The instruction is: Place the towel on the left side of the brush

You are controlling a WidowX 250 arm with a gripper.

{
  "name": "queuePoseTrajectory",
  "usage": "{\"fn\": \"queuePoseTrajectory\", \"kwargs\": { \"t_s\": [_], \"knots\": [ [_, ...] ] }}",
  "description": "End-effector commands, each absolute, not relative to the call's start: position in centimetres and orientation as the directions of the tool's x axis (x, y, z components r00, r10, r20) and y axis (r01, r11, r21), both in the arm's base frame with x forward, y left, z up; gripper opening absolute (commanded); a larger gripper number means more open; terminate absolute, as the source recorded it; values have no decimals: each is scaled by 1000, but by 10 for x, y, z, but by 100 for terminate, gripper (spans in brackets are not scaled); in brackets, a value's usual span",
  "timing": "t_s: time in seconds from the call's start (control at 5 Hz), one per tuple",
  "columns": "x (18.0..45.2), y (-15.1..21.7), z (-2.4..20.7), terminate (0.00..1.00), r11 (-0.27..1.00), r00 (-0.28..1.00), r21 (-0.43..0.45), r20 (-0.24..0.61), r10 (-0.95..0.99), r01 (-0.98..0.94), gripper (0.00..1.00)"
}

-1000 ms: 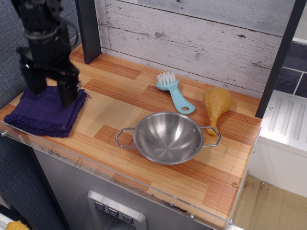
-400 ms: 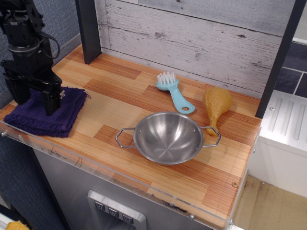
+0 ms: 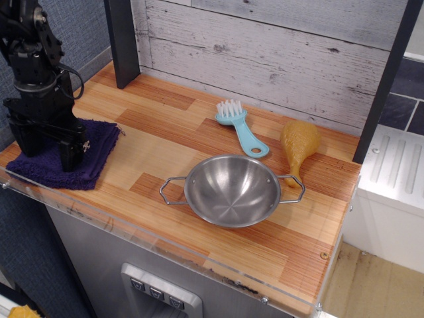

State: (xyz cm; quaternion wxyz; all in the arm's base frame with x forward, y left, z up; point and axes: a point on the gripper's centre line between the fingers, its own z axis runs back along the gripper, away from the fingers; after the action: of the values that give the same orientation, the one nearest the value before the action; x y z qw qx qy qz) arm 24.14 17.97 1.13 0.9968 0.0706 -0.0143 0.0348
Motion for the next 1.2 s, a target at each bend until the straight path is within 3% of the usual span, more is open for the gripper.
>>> {"fn": "queuePoseTrajectory", "kwargs": {
  "t_s": [0.0, 0.2, 0.6, 0.8, 1.0],
  "knots": [
    [249, 164, -14, 0, 998, 1000, 64, -2, 17, -17, 100],
    [279, 153, -16, 0, 1000, 999, -7, 24, -25, 25, 100],
    [324, 101, -2, 0, 974, 969, -51, 120, -216, 223, 100],
    [337, 63, 1, 0, 946, 938, -21, 135, -319, 325, 100],
    [356, 67, -6, 0, 968, 963, -9, 106, -247, 250, 100]
  ]
}}
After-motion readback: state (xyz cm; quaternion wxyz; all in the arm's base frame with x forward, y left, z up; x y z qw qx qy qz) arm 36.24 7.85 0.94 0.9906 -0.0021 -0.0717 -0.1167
